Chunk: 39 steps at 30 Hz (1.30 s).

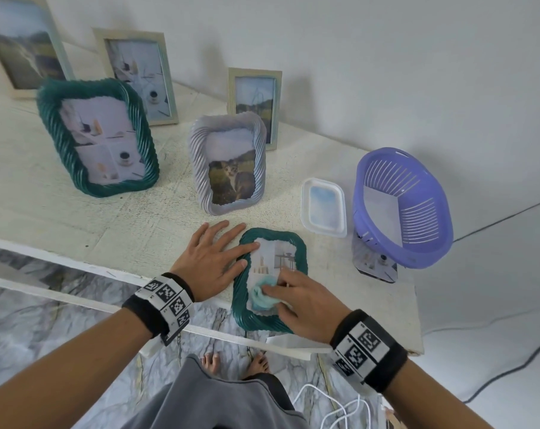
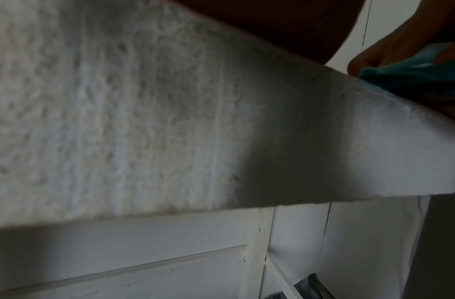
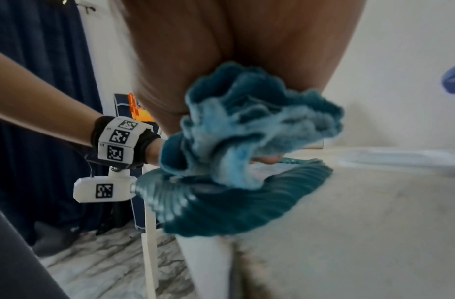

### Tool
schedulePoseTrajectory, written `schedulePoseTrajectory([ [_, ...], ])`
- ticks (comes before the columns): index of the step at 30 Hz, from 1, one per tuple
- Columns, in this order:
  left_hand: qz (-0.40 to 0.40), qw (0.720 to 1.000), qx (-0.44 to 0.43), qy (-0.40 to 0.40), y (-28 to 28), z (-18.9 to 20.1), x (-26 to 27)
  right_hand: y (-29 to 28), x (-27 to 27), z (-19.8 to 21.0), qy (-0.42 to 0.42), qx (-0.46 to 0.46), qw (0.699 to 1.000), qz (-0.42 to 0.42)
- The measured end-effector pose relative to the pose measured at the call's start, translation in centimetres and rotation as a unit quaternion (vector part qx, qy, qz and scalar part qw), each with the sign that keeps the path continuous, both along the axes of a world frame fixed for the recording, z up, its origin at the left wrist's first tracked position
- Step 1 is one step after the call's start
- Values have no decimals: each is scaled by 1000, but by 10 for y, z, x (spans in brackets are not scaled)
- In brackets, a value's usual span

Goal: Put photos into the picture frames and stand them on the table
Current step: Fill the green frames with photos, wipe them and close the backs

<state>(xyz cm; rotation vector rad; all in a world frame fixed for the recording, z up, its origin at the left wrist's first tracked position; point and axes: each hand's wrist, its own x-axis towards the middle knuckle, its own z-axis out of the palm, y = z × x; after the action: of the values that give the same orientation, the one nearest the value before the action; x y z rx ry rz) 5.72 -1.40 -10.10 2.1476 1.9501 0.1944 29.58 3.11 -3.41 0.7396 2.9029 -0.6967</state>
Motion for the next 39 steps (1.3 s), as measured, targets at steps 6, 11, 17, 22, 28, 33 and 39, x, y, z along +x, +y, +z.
schedulePoseTrajectory([
  [6,-2,1000,2,-2,0,2,0,47,-14,0,-47,60,994,-81],
  [11,-3,1000,2,-5,1,3,0,50,-28,-5,-45,39,997,-56],
  [17,0,1000,4,-6,1,2,-1,27,3,-3,-35,-14,998,45],
  [22,3,1000,7,-5,0,1,-1,44,14,20,-94,-33,995,17],
  [28,3,1000,9,-3,1,1,-1,92,-7,36,15,67,969,-238],
  [33,3,1000,7,-7,0,1,-1,129,-37,21,-58,171,914,-364],
  [39,6,1000,13,-12,0,1,-2,151,-46,-3,-169,165,900,-366],
])
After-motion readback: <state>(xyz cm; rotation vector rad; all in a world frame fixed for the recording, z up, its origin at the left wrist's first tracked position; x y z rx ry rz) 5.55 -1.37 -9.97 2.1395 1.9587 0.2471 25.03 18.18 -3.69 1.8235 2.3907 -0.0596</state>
